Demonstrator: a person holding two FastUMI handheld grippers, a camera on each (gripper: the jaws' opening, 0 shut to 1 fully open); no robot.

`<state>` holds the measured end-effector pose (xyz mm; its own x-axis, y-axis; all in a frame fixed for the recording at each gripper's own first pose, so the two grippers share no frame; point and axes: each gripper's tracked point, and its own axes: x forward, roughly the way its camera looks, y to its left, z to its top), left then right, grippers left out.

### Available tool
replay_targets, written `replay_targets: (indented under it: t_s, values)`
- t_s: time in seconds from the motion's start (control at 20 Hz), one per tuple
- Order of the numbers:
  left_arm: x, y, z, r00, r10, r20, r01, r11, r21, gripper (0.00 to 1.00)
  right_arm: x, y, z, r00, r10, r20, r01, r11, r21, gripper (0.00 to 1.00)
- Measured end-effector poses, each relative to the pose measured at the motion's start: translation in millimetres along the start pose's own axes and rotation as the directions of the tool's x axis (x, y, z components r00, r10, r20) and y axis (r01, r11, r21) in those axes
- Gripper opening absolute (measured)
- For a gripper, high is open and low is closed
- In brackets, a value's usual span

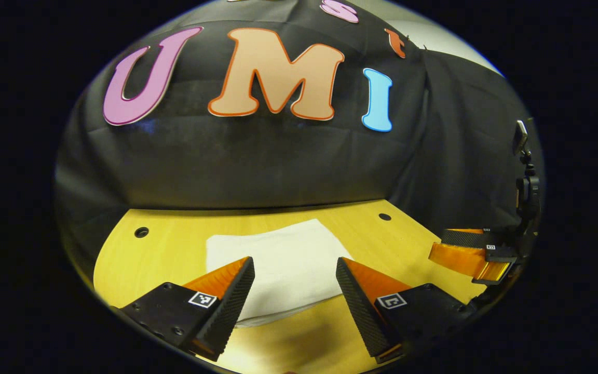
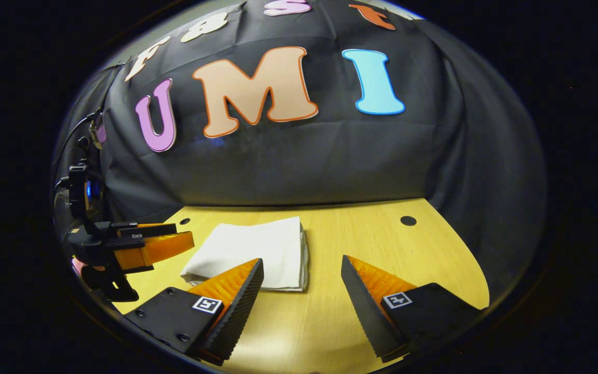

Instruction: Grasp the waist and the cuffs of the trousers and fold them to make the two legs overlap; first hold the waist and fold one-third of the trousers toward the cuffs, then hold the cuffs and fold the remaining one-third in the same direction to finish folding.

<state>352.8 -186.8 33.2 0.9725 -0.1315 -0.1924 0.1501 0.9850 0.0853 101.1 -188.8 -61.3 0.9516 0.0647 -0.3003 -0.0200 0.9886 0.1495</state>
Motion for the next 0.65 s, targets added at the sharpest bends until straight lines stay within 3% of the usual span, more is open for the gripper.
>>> replay_targets:
  t_s: [0.05,0.15,0.2,0.65]
  values:
    - [-11.9,4.5,-0.7,1.000,0.005,0.002,-0.005,1.000,0.000,0.95,-6.9,5.6,2.2,1.000,-0.001,0.008,0.001,1.000,-0.005,0.97]
    - [-37.4,18.1,-1.0,1.000,0.022,0.016,-0.022,1.000,0.008,0.96,-19.1,17.1,7.1,1.000,-0.007,0.026,0.008,1.000,-0.006,0.92]
    - [-48.8,23.6,-2.1,0.999,0.030,0.018,-0.030,0.999,0.010,0.95,-26.2,23.5,10.0,0.999,-0.008,0.038,0.008,1.000,0.000,0.97]
    - [-122.9,50.7,-4.0,0.996,0.058,0.072,-0.059,0.998,0.000,0.95,-77.1,62.4,16.1,0.994,-0.040,0.098,0.038,0.999,0.027,0.96]
